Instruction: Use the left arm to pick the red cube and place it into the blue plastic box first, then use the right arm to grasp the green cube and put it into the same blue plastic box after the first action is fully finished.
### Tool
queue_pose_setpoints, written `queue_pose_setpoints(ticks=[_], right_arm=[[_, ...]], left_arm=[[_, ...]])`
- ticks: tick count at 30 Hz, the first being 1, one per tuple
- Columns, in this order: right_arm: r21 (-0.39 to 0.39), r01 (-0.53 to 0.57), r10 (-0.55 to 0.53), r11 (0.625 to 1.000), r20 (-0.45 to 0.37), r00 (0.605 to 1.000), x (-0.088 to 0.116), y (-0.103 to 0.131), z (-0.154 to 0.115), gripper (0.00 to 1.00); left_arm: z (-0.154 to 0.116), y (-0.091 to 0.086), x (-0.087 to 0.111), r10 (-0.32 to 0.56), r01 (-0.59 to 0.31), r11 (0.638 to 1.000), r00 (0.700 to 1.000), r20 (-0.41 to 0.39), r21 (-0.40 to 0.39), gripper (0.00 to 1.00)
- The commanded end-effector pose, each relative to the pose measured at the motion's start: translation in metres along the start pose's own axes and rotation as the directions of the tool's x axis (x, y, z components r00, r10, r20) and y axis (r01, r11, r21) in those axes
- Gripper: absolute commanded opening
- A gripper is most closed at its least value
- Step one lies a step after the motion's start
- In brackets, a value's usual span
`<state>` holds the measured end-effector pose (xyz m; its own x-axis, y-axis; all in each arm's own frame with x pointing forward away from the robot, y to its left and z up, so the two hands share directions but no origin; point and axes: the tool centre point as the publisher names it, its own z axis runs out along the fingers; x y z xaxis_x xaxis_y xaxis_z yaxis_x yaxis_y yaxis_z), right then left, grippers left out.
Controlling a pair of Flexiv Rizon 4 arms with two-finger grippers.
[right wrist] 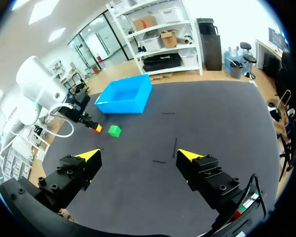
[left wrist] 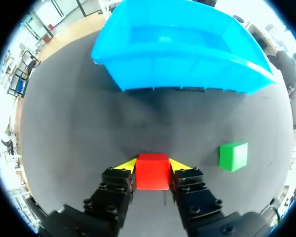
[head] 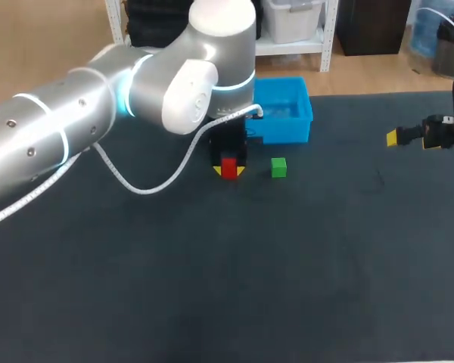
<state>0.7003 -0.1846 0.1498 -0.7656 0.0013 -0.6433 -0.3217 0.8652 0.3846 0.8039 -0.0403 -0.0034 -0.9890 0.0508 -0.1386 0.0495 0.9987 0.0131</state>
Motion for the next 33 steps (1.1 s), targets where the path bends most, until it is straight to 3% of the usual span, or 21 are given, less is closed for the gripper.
queue_pose_setpoints(ticks=[1, 12, 19, 21, 26, 29, 33], right_arm=[[0.000, 0.001, -0.001, 1.000, -0.001, 1.000, 0.000, 0.000, 0.000, 1.00], [0.000, 0.001, -0.001, 1.000, -0.001, 1.000, 0.000, 0.000, 0.000, 1.00], [0.000, 0.001, -0.001, 1.000, -0.001, 1.000, 0.000, 0.000, 0.000, 1.00], [0.000, 0.001, -0.001, 1.000, -0.001, 1.000, 0.000, 0.000, 0.000, 1.00], [0.000, 0.001, -0.001, 1.000, -0.001, 1.000, 0.000, 0.000, 0.000, 1.00], [0.000, 0.001, -0.001, 1.000, -0.001, 1.000, 0.000, 0.000, 0.000, 1.00], [0.000, 0.001, -0.001, 1.000, -0.001, 1.000, 0.000, 0.000, 0.000, 1.00]], left_arm=[[-0.020, 0.001, -0.006, 0.010, -0.010, 1.000, 1.000, 0.001, 0.004, 0.00], [-0.091, 0.006, -0.019, 0.037, -0.039, 0.999, 0.998, 0.055, 0.025, 0.00], [-0.109, 0.006, -0.016, 0.063, -0.068, 0.996, 0.993, 0.096, 0.051, 0.00], [-0.114, 0.009, -0.016, 0.080, -0.094, 0.991, 0.987, 0.137, 0.094, 0.00], [-0.127, 0.019, -0.018, 0.131, -0.177, 0.971, 0.958, 0.256, 0.163, 0.00], [-0.140, 0.027, -0.014, 0.176, -0.264, 0.944, 0.911, 0.373, 0.198, 0.00], [-0.152, 0.032, -0.007, 0.229, -0.347, 0.919, 0.855, 0.465, 0.187, 0.00]])
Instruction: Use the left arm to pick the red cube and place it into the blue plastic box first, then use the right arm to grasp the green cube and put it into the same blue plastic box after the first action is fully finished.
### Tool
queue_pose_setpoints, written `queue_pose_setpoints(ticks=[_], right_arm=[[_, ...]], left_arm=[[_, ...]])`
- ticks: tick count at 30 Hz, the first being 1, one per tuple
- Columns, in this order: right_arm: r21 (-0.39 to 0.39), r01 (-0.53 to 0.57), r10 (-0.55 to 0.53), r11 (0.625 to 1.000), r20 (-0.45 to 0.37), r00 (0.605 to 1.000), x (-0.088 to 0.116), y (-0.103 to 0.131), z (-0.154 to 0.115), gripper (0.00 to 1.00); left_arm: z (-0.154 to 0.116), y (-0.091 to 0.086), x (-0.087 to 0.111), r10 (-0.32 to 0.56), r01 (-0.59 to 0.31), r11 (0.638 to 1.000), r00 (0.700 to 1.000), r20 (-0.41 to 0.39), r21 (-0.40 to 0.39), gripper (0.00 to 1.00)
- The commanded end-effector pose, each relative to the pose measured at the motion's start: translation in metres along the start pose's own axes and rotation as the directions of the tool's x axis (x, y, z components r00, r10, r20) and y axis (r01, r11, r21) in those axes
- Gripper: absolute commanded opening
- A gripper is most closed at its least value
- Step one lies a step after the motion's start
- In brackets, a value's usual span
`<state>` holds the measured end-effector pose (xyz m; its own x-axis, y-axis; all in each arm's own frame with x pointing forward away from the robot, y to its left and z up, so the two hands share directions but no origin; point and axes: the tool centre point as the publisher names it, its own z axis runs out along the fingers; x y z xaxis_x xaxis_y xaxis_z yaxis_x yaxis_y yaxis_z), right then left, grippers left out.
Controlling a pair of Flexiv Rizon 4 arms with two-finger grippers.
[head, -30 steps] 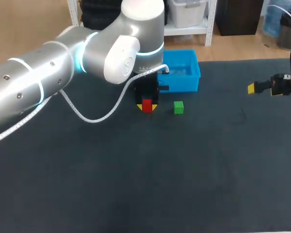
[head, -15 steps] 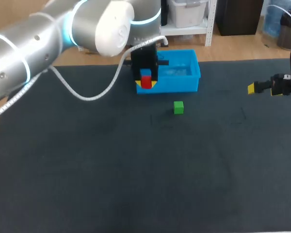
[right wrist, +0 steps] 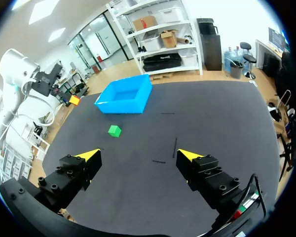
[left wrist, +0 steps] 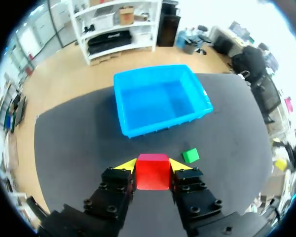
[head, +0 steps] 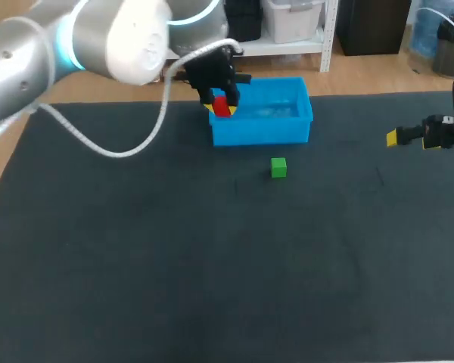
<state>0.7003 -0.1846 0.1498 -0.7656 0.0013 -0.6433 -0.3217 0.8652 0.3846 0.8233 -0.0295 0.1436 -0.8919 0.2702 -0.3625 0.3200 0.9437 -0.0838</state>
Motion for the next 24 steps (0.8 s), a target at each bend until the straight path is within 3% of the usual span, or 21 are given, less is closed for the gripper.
queue_pose_setpoints(ticks=[1, 9, 24], right_arm=[[0.000, 0.001, -0.001, 1.000, -0.001, 1.000, 0.000, 0.000, 0.000, 1.00], [0.000, 0.001, -0.001, 1.000, -0.001, 1.000, 0.000, 0.000, 0.000, 1.00], [0.000, 0.001, -0.001, 1.000, -0.001, 1.000, 0.000, 0.000, 0.000, 1.00]], left_arm=[[-0.021, 0.008, 0.033, 0.078, -0.099, 0.992, 0.965, 0.250, 0.072, 0.00], [-0.030, 0.008, 0.045, 0.148, -0.187, 0.978, 0.930, 0.335, 0.087, 0.00], [-0.032, 0.012, 0.050, 0.158, -0.211, 0.971, 0.918, 0.365, 0.111, 0.00]])
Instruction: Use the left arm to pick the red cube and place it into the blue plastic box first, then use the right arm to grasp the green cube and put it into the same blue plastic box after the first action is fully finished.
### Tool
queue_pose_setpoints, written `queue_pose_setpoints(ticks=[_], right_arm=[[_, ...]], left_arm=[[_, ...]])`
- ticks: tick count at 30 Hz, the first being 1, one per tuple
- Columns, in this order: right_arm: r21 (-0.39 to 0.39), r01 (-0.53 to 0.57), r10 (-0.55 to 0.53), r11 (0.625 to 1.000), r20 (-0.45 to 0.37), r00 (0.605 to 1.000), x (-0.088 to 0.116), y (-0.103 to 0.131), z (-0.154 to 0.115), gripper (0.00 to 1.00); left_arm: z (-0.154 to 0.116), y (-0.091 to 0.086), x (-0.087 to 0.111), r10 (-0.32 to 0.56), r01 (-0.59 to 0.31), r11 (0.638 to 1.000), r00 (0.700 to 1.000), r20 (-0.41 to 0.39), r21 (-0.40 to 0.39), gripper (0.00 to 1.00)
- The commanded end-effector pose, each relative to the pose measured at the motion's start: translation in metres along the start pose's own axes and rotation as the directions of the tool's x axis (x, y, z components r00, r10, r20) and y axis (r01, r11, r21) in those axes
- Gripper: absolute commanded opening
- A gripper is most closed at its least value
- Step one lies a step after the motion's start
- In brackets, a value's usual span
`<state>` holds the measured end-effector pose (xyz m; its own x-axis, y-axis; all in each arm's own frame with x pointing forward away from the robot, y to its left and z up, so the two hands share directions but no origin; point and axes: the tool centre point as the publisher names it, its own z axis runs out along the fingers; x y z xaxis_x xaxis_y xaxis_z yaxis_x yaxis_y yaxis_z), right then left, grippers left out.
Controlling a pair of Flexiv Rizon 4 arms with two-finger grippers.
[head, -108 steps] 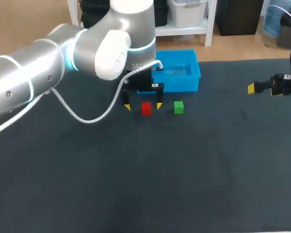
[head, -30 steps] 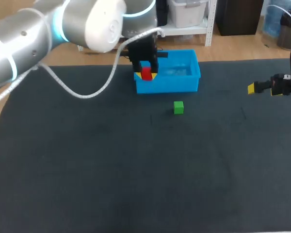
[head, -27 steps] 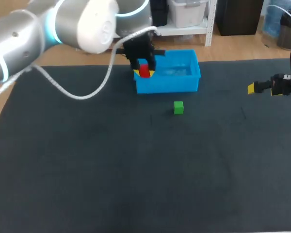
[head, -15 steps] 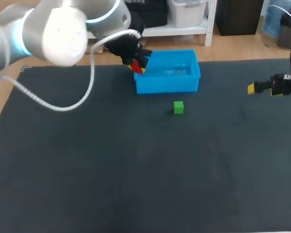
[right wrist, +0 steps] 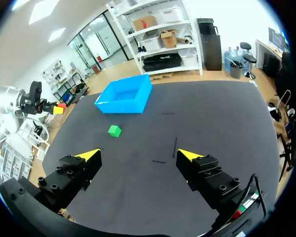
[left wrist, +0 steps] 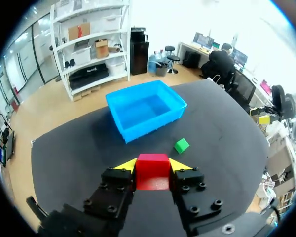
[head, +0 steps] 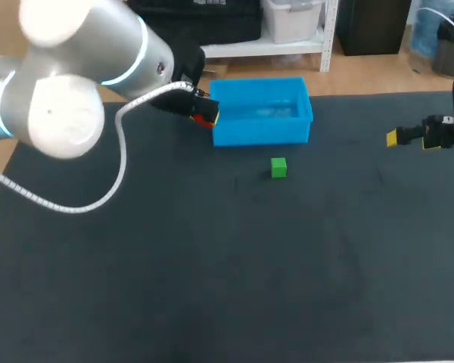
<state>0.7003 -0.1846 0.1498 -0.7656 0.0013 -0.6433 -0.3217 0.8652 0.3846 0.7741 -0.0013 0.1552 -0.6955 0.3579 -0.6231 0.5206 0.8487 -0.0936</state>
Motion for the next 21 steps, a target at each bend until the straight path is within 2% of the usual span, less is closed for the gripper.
queue_pose_setpoints(ticks=[1, 9, 16, 21], right_arm=[[0.000, 0.001, -0.001, 1.000, -0.001, 1.000, 0.000, 0.000, 0.000, 1.00], [0.000, 0.001, -0.001, 1.000, -0.001, 1.000, 0.000, 0.000, 0.000, 1.00], [0.000, 0.001, -0.001, 1.000, -0.001, 1.000, 0.000, 0.000, 0.000, 1.00], [0.000, 0.001, -0.001, 1.000, -0.001, 1.000, 0.000, 0.000, 0.000, 1.00]], left_arm=[[-0.001, 0.002, 0.003, 0.013, -0.016, 0.999, 0.996, 0.088, 0.033, 0.00], [0.008, 0.003, -0.003, 0.019, -0.024, 0.998, 0.996, 0.088, 0.055, 0.00], [0.025, 0.012, -0.026, 0.036, -0.049, 0.991, 0.993, 0.110, 0.122, 0.00], [0.040, 0.019, -0.042, 0.076, -0.091, 0.986, 0.991, 0.110, 0.140, 0.00]])
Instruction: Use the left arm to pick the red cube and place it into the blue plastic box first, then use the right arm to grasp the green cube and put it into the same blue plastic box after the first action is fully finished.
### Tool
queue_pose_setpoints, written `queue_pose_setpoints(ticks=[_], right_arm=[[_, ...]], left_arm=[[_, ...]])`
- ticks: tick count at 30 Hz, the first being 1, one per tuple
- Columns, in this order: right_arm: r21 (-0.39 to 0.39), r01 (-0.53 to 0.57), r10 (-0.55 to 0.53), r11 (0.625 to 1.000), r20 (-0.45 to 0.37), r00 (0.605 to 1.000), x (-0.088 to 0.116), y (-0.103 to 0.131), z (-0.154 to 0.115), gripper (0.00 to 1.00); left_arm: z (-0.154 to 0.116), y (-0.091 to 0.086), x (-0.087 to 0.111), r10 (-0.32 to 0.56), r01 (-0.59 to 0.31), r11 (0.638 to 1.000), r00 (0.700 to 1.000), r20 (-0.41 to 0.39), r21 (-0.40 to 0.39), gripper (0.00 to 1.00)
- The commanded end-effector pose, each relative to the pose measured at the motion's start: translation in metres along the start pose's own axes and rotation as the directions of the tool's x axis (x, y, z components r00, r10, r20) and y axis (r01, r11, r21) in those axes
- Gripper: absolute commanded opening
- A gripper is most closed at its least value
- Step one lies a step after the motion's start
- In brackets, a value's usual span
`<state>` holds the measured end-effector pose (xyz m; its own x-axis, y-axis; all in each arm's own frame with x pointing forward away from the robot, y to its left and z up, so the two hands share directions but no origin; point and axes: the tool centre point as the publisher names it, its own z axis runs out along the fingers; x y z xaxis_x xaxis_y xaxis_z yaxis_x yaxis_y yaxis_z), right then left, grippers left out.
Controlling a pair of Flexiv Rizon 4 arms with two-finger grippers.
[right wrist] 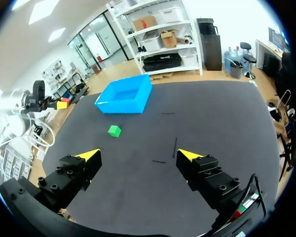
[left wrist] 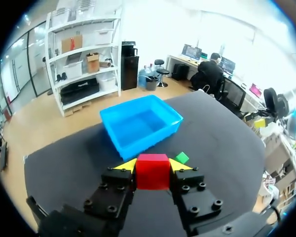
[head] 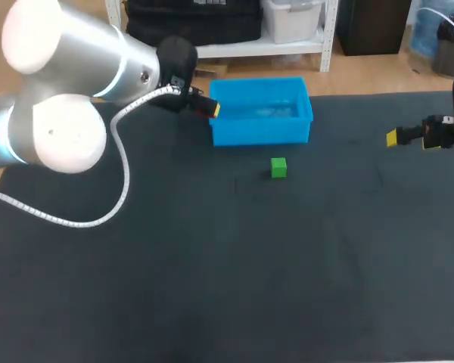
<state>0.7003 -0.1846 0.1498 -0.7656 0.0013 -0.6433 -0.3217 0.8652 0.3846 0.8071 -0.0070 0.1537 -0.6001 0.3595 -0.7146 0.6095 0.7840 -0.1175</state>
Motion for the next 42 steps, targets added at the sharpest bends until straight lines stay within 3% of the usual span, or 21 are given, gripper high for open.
queue_pose_setpoints(ticks=[1, 13, 22, 29, 42], right_arm=[[0.000, 0.001, -0.001, 1.000, -0.001, 1.000, 0.000, 0.000, 0.000, 1.00], [0.000, 0.001, -0.001, 1.000, -0.001, 1.000, 0.000, 0.000, 0.000, 1.00], [0.000, 0.001, -0.001, 1.000, -0.001, 1.000, 0.000, 0.000, 0.000, 1.00], [0.000, 0.001, -0.001, 1.000, -0.001, 1.000, 0.000, 0.000, 0.000, 1.00], [0.000, 0.001, -0.001, 1.000, -0.001, 1.000, 0.000, 0.000, 0.000, 1.00]], left_arm=[[0.025, 0.011, -0.018, 0.023, -0.023, 0.998, 1.000, -0.009, 0.062, 0.00], [0.073, 0.029, -0.039, 0.065, -0.061, 0.994, 0.997, -0.046, 0.095, 0.00], [0.097, 0.032, -0.051, 0.066, -0.059, 0.994, 0.995, -0.072, 0.092, 0.00], [0.103, 0.032, -0.063, 0.077, -0.071, 0.995, 0.991, -0.107, 0.065, 0.00], [0.116, 0.037, -0.062, 0.020, -0.013, 0.999, 0.978, -0.209, 0.038, 0.00]])
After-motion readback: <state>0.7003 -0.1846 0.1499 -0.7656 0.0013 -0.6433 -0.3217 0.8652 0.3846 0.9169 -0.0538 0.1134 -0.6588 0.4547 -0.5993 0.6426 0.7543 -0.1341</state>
